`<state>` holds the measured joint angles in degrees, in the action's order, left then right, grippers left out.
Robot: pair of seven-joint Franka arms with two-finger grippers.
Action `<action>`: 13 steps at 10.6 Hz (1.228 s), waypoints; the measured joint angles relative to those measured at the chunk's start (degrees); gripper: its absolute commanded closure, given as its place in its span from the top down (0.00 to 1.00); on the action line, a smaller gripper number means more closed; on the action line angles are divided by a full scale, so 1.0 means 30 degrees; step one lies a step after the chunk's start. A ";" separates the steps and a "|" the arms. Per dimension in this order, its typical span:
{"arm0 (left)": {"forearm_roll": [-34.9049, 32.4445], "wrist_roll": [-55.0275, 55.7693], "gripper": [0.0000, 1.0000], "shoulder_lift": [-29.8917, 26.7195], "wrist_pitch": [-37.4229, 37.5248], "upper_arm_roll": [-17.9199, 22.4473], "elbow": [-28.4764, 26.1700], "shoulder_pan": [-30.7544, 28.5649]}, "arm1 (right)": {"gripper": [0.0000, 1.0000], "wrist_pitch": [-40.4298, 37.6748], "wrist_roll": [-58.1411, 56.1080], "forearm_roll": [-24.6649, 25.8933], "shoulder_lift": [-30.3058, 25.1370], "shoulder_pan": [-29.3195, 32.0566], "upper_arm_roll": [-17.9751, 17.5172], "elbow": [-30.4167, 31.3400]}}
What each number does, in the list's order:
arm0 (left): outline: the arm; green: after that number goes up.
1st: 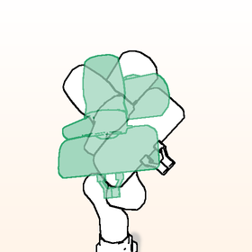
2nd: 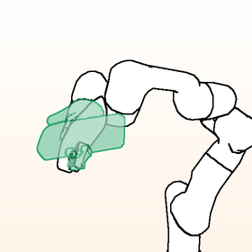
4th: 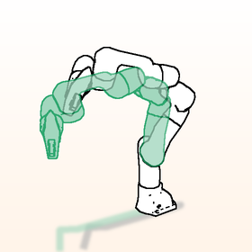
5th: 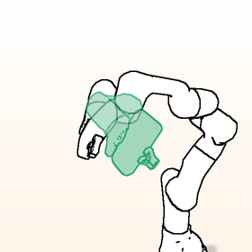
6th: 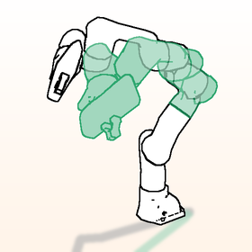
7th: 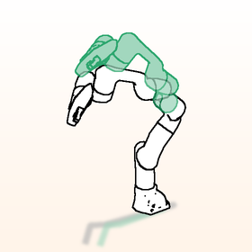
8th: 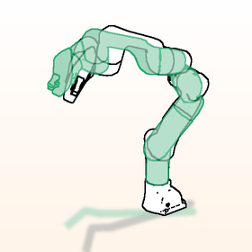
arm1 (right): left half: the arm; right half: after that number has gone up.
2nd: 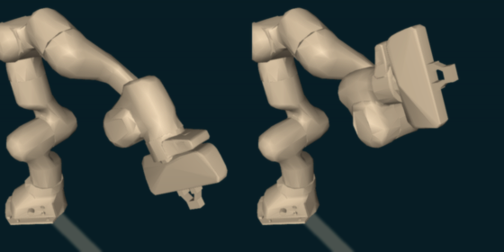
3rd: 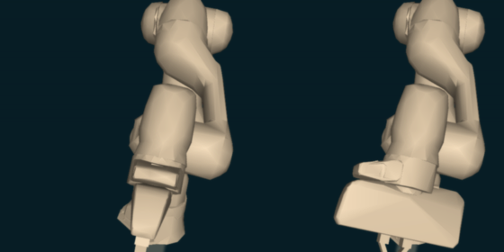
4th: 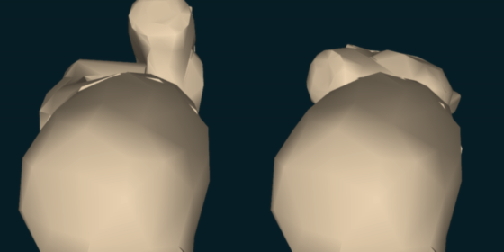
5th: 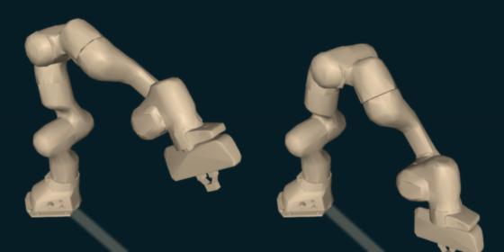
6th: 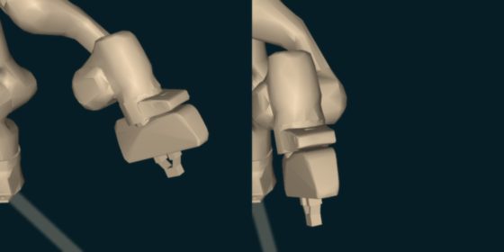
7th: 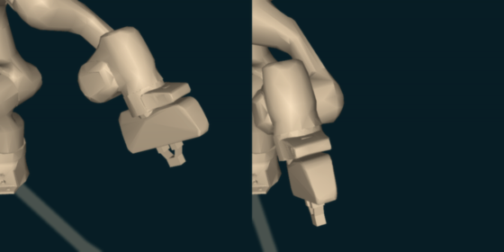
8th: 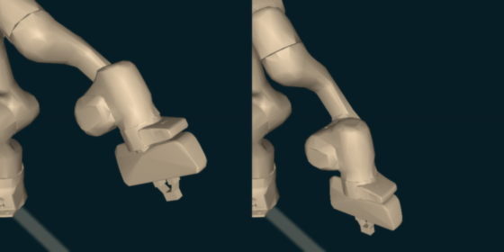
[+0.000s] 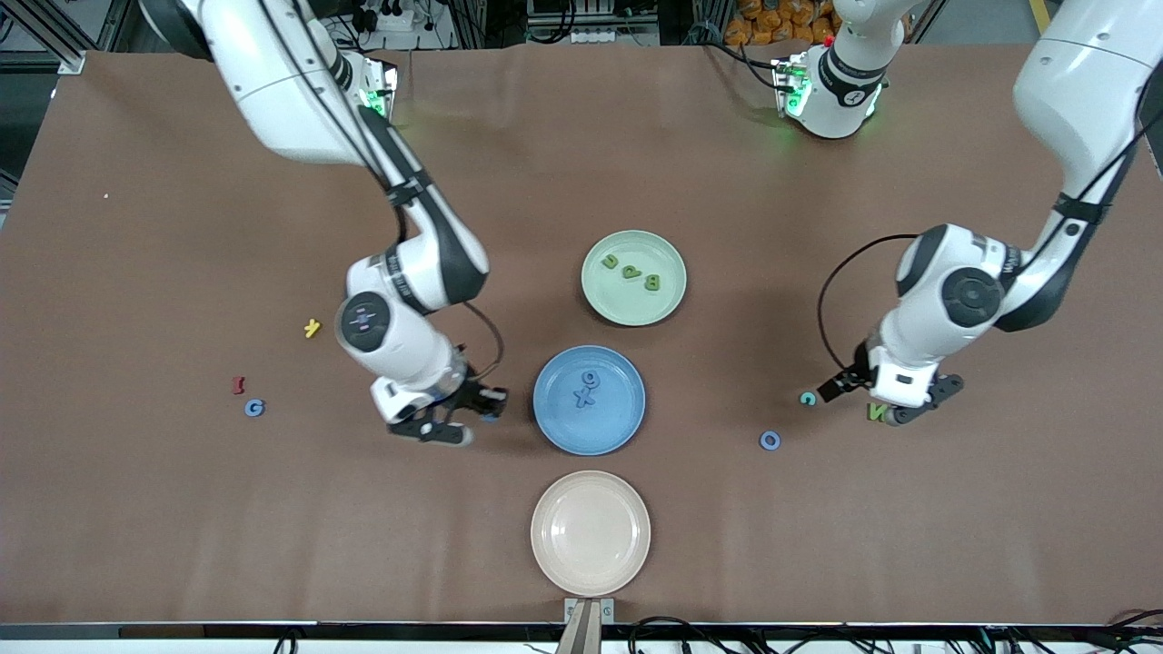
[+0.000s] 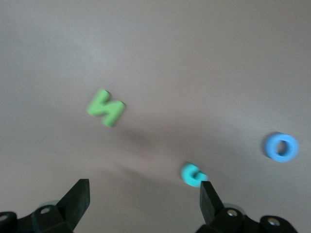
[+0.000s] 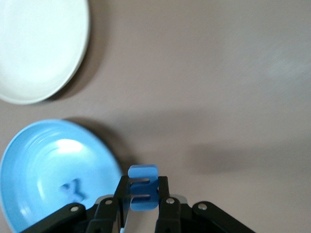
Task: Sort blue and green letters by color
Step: 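Place the blue letter on the blue plate while the left gripper reaches letters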
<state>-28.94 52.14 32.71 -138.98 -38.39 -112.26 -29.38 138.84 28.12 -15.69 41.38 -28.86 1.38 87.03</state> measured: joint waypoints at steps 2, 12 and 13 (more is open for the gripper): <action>-0.0003 -0.3600 1.00 0.0227 -0.0003 0.0294 0.0068 -0.1170 | 0.17 0.0005 0.1611 -0.0011 0.0456 -0.1409 0.0003 -0.0502; -0.0008 -1.3383 1.00 0.3022 -0.0057 0.2049 0.2650 -0.0290 | 1.00 -0.0783 -0.1395 0.0423 0.1833 -0.1304 0.0651 -0.2384; -0.0008 -1.3384 1.00 0.3059 0.0141 0.2641 0.2692 0.0482 | 1.00 -0.1771 -0.2994 0.0742 0.1723 -0.0429 0.0888 -0.2590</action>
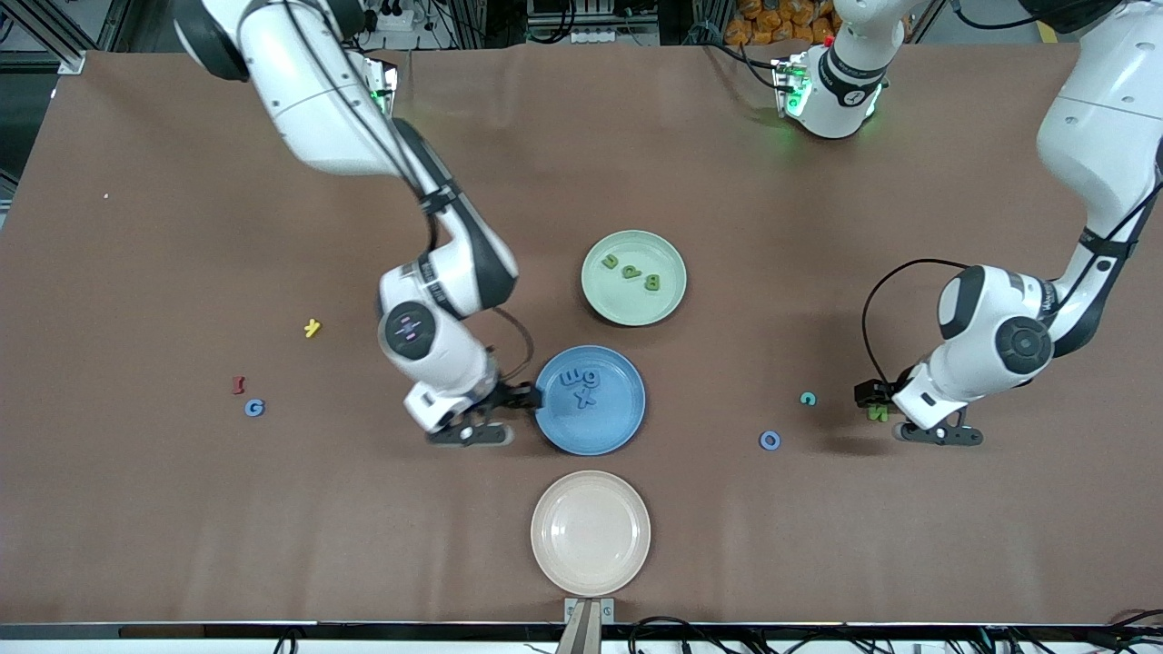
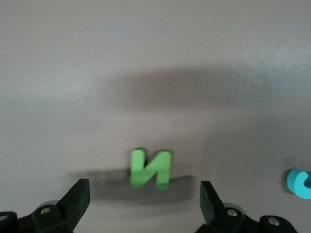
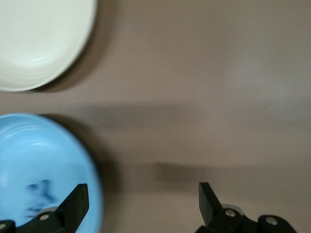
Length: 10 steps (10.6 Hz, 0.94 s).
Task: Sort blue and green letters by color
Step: 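Place the blue letter on the blue plate while the left gripper reaches letters, then grasp green n with the left gripper while the right gripper grasps blue letter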
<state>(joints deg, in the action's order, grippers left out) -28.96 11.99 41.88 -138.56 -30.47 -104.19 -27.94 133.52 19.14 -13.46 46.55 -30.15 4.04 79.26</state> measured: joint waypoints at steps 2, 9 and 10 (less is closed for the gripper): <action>0.0000 0.0001 1.00 0.0029 0.0546 0.0433 0.0266 0.0835 | 1.00 -0.0891 -0.3307 0.0344 -0.0189 0.1508 0.0770 -0.0173; 0.0000 -0.0079 1.00 0.0051 0.1122 0.0559 0.0903 0.0859 | 1.00 -0.1772 -1.5299 0.0517 -0.0248 0.7429 0.1930 -0.0011; 0.0000 -0.0114 1.00 0.0060 0.1137 0.0559 0.0929 0.0871 | 1.00 -0.1958 -1.6636 0.0551 -0.0247 0.7647 0.2420 0.0078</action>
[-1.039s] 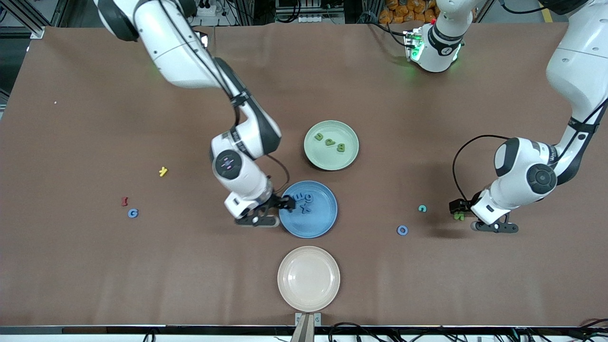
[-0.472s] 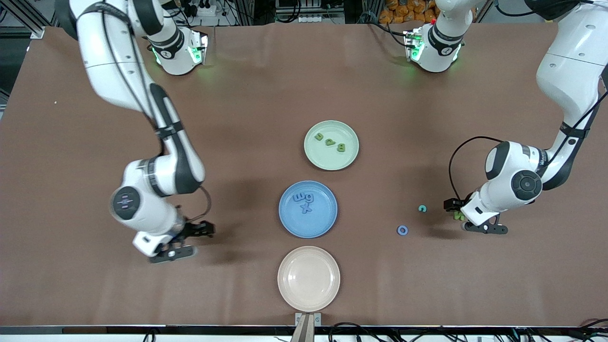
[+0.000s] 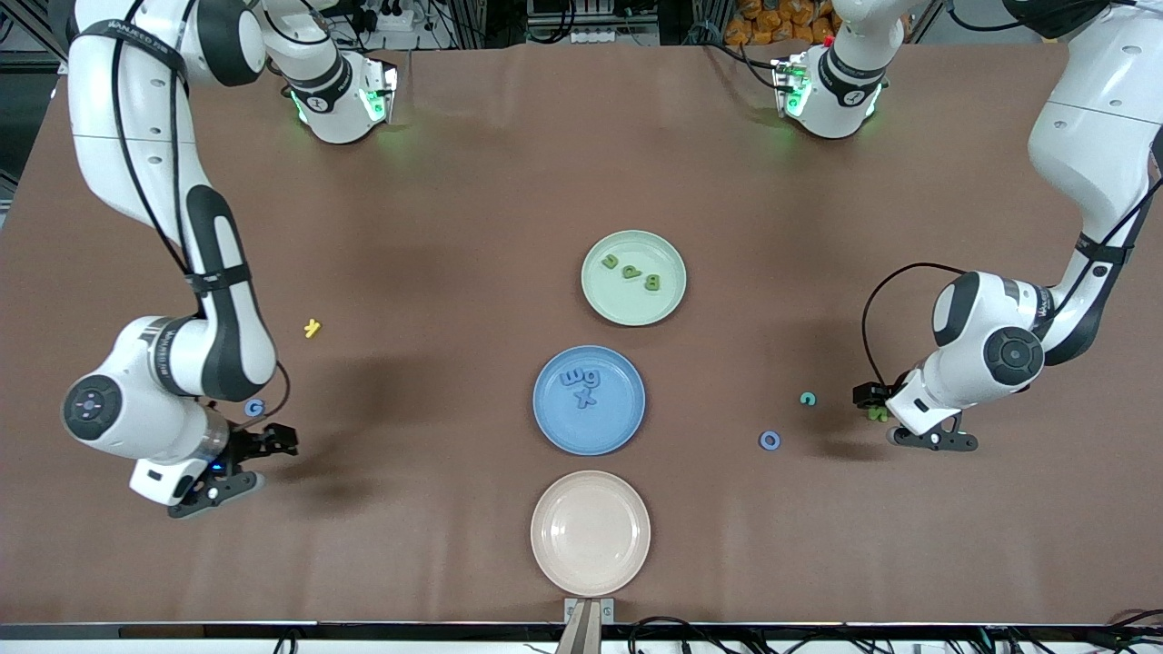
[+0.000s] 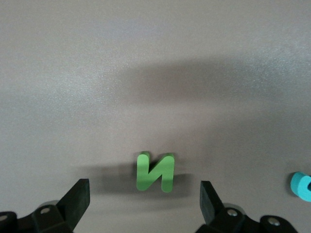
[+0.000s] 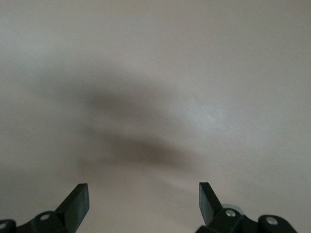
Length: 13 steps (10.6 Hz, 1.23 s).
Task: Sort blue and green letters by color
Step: 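Grasp green n with the left gripper while the right gripper grasps blue letter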
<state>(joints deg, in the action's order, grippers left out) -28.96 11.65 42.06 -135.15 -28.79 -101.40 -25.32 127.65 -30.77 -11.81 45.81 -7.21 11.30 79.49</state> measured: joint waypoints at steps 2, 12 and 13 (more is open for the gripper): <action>0.0000 -0.0013 1.00 0.0075 0.0018 0.0002 0.0038 0.0011 | 1.00 -0.0380 -0.2271 0.0039 0.0003 0.0449 0.0574 0.0477; 0.0001 -0.0185 0.00 0.0518 0.0150 -0.0083 0.0667 0.0024 | 1.00 0.4106 -0.4353 0.0058 -0.1166 0.1162 0.0614 0.6162; 0.0001 -0.0097 0.00 0.0518 0.0151 -0.0083 0.0667 0.0024 | 1.00 0.4207 -0.4362 0.0057 -0.1482 0.1162 0.0611 0.6636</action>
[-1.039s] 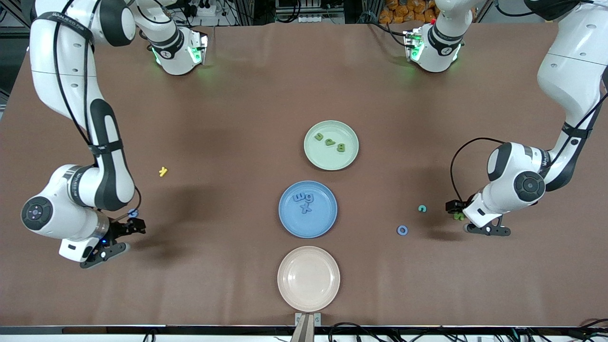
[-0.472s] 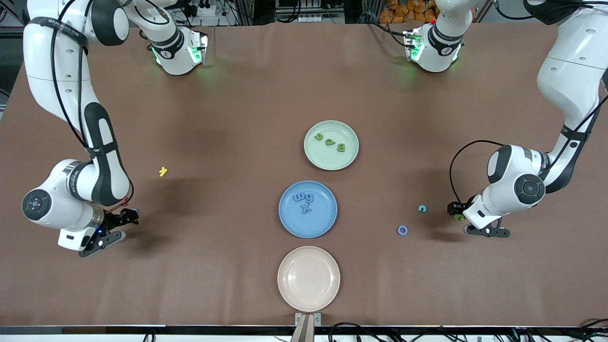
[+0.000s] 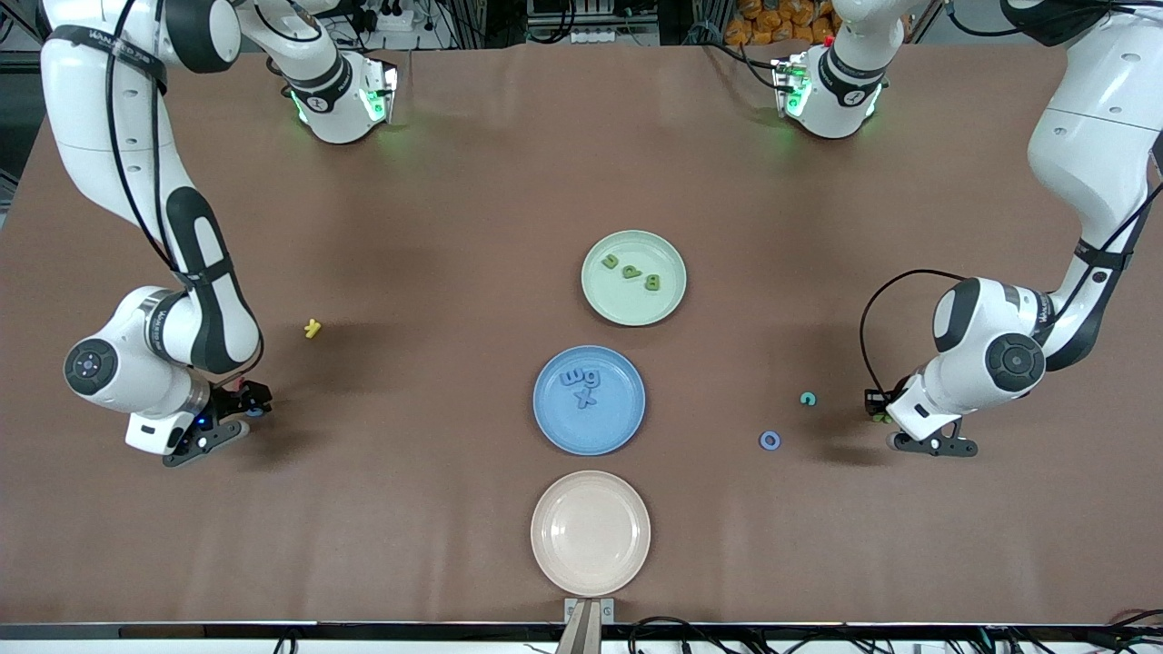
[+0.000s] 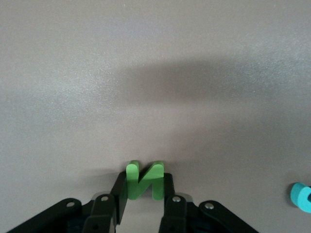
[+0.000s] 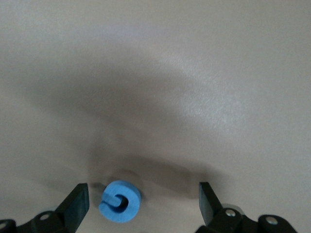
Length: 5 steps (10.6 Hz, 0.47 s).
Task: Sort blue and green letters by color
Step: 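Grasp green n with the left gripper while the right gripper grasps blue letter, then carry green n to the green plate while the right gripper lifts blue letter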
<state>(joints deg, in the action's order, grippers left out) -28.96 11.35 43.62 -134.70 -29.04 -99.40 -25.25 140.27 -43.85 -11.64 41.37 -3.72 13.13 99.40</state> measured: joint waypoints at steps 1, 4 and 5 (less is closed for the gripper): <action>0.0000 0.0223 0.00 0.0000 0.0000 0.0000 0.0002 -0.0001 | 1.00 0.0201 -0.0007 0.0000 -0.0307 0.0000 -0.0013 0.0481; 0.0000 0.2669 0.00 -0.0014 0.0674 -0.0251 0.0105 0.0631 | 0.74 0.0733 -0.0028 -0.0001 -0.0680 0.0000 -0.0035 0.1350; 0.0002 0.3614 0.00 -0.0035 0.1228 -0.0807 0.0140 0.0780 | 0.50 0.0831 -0.0031 -0.0001 -0.0681 -0.0001 -0.0051 0.1404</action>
<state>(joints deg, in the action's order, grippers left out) -28.95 22.20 43.51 -131.01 -31.46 -98.98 -22.91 142.76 -43.95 -11.64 39.32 -3.72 12.98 103.62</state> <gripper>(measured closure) 0.670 0.031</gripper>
